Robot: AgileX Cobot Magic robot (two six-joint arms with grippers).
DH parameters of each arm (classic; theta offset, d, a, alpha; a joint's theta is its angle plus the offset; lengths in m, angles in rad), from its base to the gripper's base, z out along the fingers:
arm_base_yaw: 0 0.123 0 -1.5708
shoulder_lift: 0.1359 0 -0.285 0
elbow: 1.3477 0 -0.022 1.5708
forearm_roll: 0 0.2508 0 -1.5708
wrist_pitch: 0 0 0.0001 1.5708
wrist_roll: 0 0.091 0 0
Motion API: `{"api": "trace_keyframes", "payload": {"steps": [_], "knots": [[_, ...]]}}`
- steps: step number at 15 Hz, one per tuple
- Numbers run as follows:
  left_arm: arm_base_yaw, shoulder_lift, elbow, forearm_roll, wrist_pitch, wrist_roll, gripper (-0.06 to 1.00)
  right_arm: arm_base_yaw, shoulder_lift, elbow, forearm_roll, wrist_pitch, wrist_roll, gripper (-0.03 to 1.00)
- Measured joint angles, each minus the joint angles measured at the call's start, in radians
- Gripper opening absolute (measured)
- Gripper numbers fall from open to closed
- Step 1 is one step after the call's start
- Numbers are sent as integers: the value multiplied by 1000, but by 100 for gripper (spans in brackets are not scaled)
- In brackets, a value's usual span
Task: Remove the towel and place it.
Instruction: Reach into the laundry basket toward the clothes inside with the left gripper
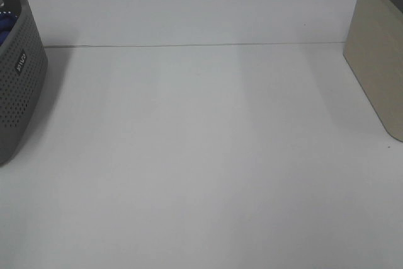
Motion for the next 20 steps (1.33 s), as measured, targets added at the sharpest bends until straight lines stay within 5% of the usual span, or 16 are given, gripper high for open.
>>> {"api": "trace_keyframes", "payload": {"steps": [20], "knots": [[0,0,0,0,0,0,84,0,0,0,0,0,0,76]]}}
